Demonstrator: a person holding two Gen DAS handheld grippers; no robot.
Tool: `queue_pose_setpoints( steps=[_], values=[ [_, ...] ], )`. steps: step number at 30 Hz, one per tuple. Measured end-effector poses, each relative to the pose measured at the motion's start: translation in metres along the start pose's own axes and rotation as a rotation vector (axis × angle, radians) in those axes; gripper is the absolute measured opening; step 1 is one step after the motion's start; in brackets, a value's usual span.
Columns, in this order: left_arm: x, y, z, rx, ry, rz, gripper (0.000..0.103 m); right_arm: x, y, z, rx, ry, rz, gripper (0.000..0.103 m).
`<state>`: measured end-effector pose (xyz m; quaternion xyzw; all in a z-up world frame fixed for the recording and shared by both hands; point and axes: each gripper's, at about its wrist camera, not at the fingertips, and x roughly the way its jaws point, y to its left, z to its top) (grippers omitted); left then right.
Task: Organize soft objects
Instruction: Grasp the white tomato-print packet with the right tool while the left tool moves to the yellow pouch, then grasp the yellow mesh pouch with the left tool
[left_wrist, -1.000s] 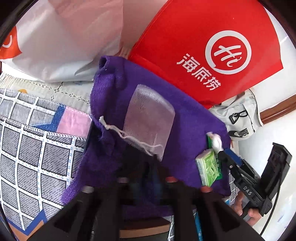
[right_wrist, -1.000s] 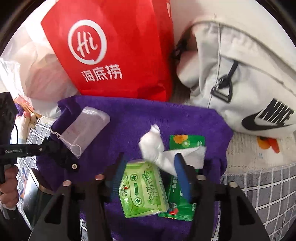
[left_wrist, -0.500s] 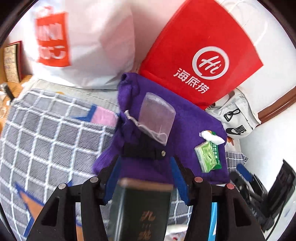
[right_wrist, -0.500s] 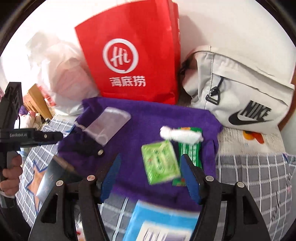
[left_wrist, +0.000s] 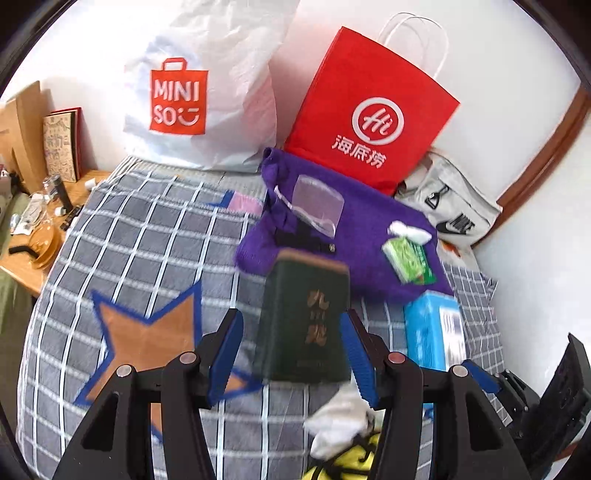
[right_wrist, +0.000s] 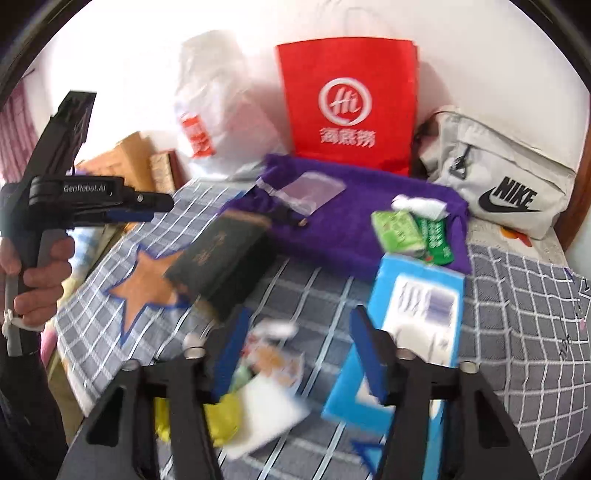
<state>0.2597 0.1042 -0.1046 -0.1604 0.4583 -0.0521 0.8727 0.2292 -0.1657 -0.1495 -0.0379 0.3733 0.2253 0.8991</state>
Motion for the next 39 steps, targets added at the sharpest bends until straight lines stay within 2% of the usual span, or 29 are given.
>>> queue_pose_setpoints(
  steps=[2,12,18,19,20,21,22,28,33,36,39],
  values=[
    [-0.004,0.002,-0.012,0.008,0.004,0.005,0.053,0.001,0.008,-0.009,-0.030,0.029,0.005,0.039],
    [-0.014,0.013,-0.051,0.009,0.017,-0.044,0.053,0.026,0.037,-0.028,-0.225,0.133,-0.083,0.036],
    [-0.016,0.021,-0.058,-0.004,0.022,-0.070,0.053,0.048,0.043,-0.021,-0.283,0.175,-0.088,0.036],
    [-0.015,0.021,-0.059,-0.004,0.025,-0.070,0.053,0.054,0.043,-0.019,-0.284,0.183,-0.087,0.033],
    [-0.014,0.022,-0.060,-0.003,0.032,-0.067,0.053,0.058,0.042,-0.018,-0.282,0.188,-0.086,0.017],
    [-0.013,0.023,-0.062,-0.003,0.038,-0.064,0.053,0.063,0.042,-0.016,-0.277,0.194,-0.080,0.008],
    [-0.011,0.024,-0.064,-0.003,0.043,-0.060,0.053,0.066,0.041,-0.016,-0.273,0.200,-0.071,0.006],
    [-0.002,0.025,-0.078,-0.012,0.080,-0.058,0.053,0.049,0.034,-0.011,-0.216,0.121,-0.059,0.003],
    [0.002,0.016,-0.093,-0.005,0.107,-0.077,0.053,0.010,0.027,-0.014,-0.139,0.036,-0.063,0.003],
    [0.002,0.008,-0.103,0.011,0.117,-0.095,0.053,-0.016,0.019,-0.023,-0.067,-0.015,-0.074,0.003],
    [0.002,-0.004,-0.113,0.051,0.124,-0.104,0.053,-0.036,0.008,-0.041,-0.004,-0.030,-0.074,0.003]
  ],
)
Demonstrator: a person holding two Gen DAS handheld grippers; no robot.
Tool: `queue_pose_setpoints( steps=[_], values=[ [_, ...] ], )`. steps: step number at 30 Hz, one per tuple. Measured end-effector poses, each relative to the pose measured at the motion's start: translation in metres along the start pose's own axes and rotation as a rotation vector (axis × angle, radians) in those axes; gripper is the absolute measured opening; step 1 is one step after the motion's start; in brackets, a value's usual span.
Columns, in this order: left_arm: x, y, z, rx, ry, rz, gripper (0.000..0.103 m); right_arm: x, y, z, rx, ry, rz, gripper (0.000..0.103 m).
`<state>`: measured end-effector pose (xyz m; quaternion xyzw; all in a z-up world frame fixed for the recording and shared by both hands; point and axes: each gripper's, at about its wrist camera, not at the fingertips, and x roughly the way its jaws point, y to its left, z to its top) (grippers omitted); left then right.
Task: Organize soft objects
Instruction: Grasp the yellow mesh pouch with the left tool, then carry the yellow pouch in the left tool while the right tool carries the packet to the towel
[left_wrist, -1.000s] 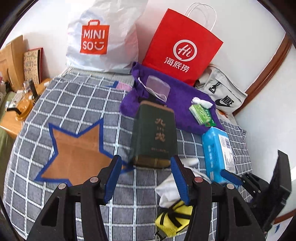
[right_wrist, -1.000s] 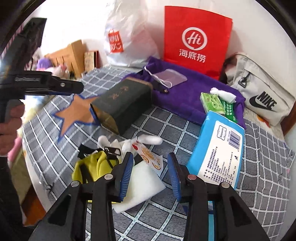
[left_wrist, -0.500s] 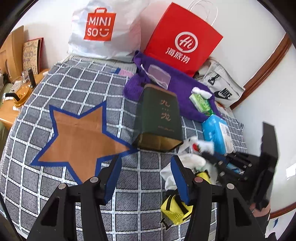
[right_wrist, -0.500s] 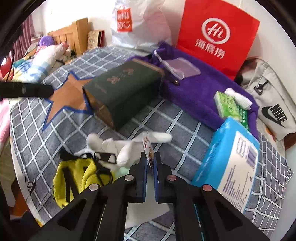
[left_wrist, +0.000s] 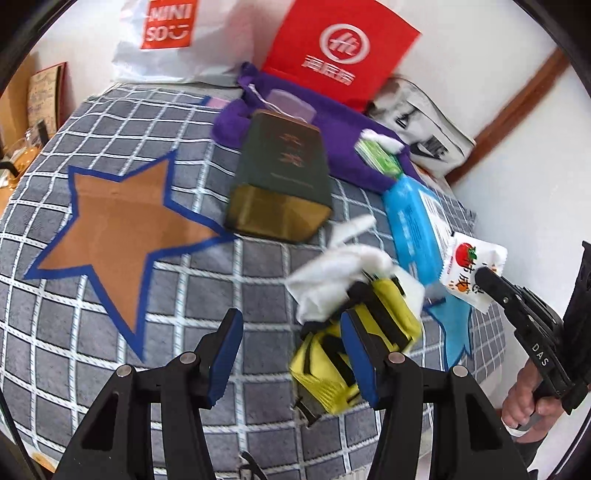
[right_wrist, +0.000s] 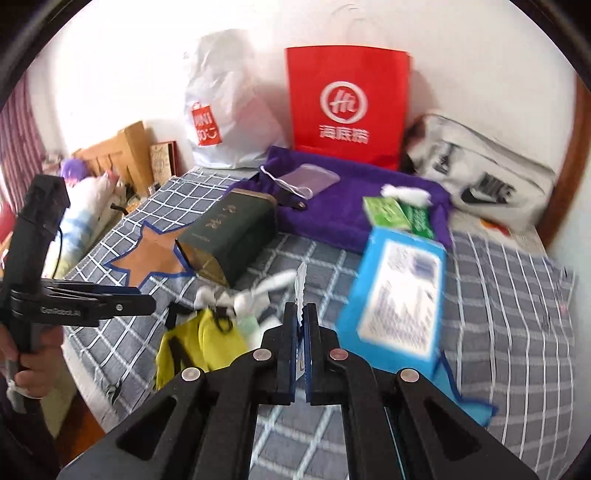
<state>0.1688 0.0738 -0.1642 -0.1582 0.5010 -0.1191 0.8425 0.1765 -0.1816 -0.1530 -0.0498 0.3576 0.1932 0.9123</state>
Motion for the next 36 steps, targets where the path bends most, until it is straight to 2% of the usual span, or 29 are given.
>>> queue_pose_setpoints(
  steps=[1,4,5,13,15,18,20,23,26,30,36],
  values=[
    [0.000,-0.003,-0.003,0.012,-0.002,-0.006,0.053,-0.005,-0.004,-0.006,0.015,-0.003,-0.007,0.003],
    [0.002,-0.018,-0.014,0.073,0.006,-0.043,0.067,-0.020,-0.012,-0.029,0.044,-0.001,-0.026,0.003],
    [0.004,-0.022,-0.017,0.094,0.018,-0.044,0.069,-0.023,-0.014,-0.034,0.049,0.000,-0.031,0.003],
    [0.028,-0.051,-0.030,0.223,0.078,-0.009,0.071,-0.031,-0.037,-0.085,0.153,0.025,-0.075,0.003],
    [0.035,-0.057,-0.032,0.259,0.104,0.010,0.075,-0.029,-0.042,-0.094,0.172,0.038,-0.081,0.003],
    [0.044,-0.073,-0.037,0.367,0.109,0.096,0.077,-0.027,-0.046,-0.104,0.192,0.048,-0.068,0.003],
    [0.049,-0.079,-0.040,0.403,0.109,0.139,0.079,-0.025,-0.047,-0.107,0.200,0.049,-0.059,0.003],
    [0.056,-0.080,-0.042,0.398,0.106,0.165,0.080,-0.021,-0.047,-0.110,0.213,0.047,-0.049,0.004],
    [0.063,-0.073,-0.042,0.351,0.113,0.168,0.079,-0.014,-0.048,-0.111,0.233,0.046,-0.030,0.006],
    [0.050,-0.067,-0.042,0.306,0.069,0.137,0.067,-0.007,-0.051,-0.113,0.253,0.058,-0.036,0.006],
    [0.027,-0.061,-0.042,0.256,0.032,0.116,0.062,-0.016,-0.055,-0.109,0.262,0.038,-0.027,0.005]
  ],
)
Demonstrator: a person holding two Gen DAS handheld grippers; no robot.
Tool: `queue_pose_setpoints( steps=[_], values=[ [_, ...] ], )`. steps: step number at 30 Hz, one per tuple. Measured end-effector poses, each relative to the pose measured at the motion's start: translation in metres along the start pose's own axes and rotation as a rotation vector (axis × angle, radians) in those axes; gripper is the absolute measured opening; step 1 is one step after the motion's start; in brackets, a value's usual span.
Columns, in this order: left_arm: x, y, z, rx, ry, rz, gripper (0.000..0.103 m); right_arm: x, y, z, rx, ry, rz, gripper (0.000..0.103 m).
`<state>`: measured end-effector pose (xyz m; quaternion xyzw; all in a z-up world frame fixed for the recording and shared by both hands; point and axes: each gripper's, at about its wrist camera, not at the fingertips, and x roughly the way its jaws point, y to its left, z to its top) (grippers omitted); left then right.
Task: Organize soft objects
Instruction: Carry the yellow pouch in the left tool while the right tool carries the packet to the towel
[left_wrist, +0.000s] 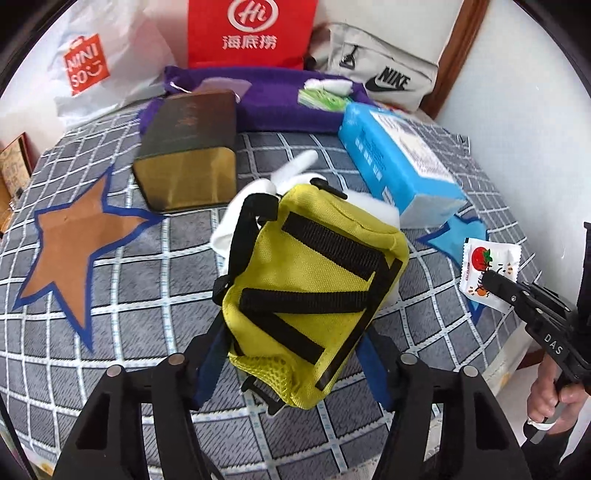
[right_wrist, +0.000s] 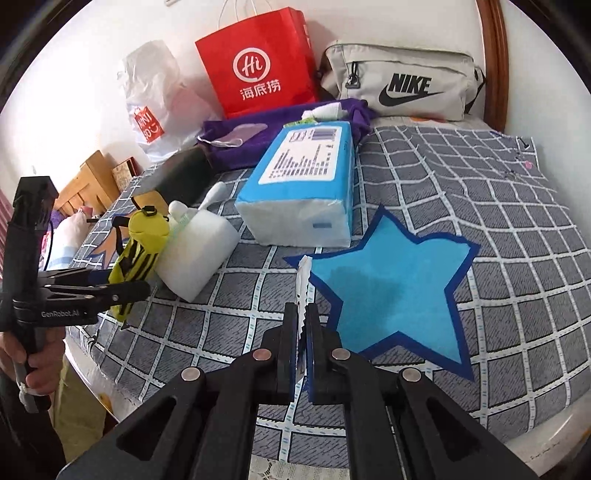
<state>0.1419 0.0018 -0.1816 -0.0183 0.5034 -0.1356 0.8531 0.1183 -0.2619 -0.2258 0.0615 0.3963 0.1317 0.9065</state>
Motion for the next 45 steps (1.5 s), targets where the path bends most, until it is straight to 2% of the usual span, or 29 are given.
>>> queue_pose_setpoints(
  steps=[9,21,25,34,45],
  values=[
    [-0.026,0.011,-0.004,-0.057,-0.039,0.007,0.061,-0.010,0.008,0.008,-0.020,-0.003,0.007,0.005],
    [-0.048,0.030,-0.011,-0.214,-0.079,-0.025,0.061,-0.028,0.008,0.020,-0.026,0.000,-0.010,0.005],
    [-0.051,0.031,-0.007,-0.219,-0.081,-0.006,0.061,-0.036,0.008,0.021,-0.030,0.005,-0.008,0.005],
    [-0.069,0.029,0.004,-0.231,-0.125,-0.021,0.061,-0.061,0.004,0.032,-0.030,-0.027,-0.037,0.005],
    [-0.104,0.025,0.024,-0.223,-0.209,-0.029,0.061,-0.093,0.005,0.055,-0.039,-0.077,-0.029,0.005]
  ],
)
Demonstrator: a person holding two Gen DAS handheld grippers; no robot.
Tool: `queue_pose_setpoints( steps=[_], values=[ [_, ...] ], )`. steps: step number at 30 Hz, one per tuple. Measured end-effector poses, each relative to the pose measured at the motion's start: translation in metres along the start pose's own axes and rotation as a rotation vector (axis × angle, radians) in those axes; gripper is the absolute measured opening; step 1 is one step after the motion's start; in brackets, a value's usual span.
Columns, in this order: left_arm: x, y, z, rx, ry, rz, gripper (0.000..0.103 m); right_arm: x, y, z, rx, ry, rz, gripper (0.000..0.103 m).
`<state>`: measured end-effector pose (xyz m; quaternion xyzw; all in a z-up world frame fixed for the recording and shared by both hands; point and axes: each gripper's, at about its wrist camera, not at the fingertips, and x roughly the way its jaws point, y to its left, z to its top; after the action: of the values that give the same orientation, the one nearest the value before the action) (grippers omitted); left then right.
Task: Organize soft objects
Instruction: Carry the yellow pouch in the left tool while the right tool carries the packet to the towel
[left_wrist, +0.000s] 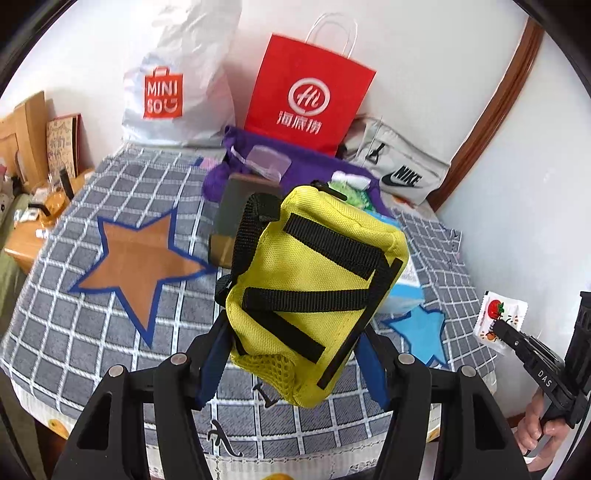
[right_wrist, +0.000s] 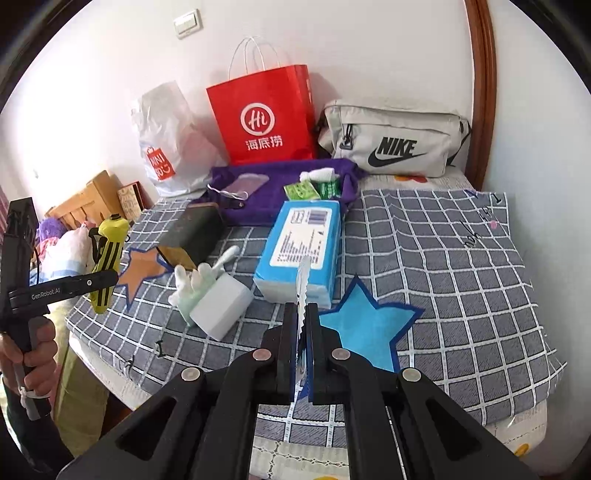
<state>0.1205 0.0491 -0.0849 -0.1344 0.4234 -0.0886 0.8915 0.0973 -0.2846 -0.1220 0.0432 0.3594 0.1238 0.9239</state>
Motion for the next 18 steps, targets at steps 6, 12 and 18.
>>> queue_pose_setpoints(
  steps=[6,12,18],
  values=[
    [-0.019,-0.001,0.020,-0.020,-0.056,-0.034,0.061,-0.005,0.006,0.016,-0.004,-0.013,0.021,0.005],
    [-0.029,0.002,0.037,-0.040,-0.080,-0.072,0.061,-0.013,0.014,0.031,-0.021,-0.064,0.025,0.005],
    [-0.029,-0.004,0.063,-0.019,-0.094,-0.070,0.061,-0.015,0.015,0.049,-0.028,-0.092,0.017,0.005]
  ],
)
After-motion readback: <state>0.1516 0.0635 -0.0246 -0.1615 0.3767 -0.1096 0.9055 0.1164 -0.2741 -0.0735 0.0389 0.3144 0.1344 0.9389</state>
